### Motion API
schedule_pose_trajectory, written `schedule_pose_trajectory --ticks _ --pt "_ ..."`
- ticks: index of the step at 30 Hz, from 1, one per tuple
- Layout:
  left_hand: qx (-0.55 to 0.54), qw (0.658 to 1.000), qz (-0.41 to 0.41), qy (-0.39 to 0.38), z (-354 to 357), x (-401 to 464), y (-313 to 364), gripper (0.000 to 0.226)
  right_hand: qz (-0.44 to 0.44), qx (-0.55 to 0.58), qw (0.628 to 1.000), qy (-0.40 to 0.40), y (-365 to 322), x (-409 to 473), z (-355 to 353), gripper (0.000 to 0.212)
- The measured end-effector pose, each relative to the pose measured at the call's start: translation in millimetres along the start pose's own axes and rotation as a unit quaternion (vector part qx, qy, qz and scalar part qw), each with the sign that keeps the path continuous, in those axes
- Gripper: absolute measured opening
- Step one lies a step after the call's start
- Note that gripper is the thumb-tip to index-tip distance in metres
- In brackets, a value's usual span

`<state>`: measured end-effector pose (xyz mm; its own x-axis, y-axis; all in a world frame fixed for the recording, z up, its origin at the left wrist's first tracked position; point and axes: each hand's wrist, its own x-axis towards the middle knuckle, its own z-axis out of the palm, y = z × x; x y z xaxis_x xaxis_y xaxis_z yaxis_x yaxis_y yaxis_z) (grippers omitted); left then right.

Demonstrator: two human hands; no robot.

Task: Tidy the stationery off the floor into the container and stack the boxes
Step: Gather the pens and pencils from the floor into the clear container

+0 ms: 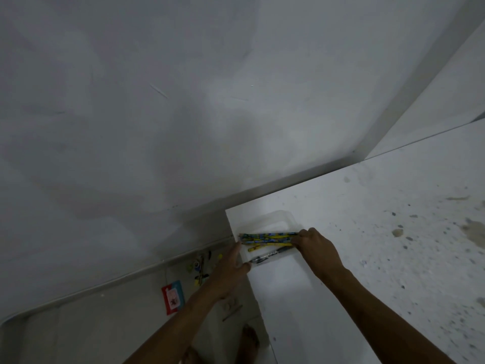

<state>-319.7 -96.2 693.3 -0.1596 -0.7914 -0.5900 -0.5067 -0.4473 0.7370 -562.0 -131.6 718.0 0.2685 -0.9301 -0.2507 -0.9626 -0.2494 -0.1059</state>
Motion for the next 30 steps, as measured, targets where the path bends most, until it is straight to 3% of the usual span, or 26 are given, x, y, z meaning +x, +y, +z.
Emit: schedule_pose_trajectory --ticks 2,5,9,17,23,30 --pt "0.003 1.000 -0.001 0.000 0 2 0 0.071 -0.023 -0.009 1.000 0.018 -2 -3 -6 0.014" --pt "0.002 1.000 -0.007 0.001 0 4 0 0.071 -0.043 -0.002 0.996 0.080 0 -9 -9 0.029" --pt "-0.006 1.000 -0.006 0.000 -1 3 0 0.072 -0.028 0.045 0.993 0.104 0 -15 -8 0.030" --pt "0.008 1.000 0.013 0.007 -4 0 2 0.072 0.035 0.067 0.996 0.037 -8 -8 10 0.019" --pt "0.025 0.999 0.022 0.013 -9 -8 10 0.069 0.047 0.124 0.990 0.044 -7 -1 12 0.017" --pt "0.022 0.999 0.026 0.005 -10 -15 19 0.067 0.040 0.155 0.987 0.021 3 11 5 0.041"
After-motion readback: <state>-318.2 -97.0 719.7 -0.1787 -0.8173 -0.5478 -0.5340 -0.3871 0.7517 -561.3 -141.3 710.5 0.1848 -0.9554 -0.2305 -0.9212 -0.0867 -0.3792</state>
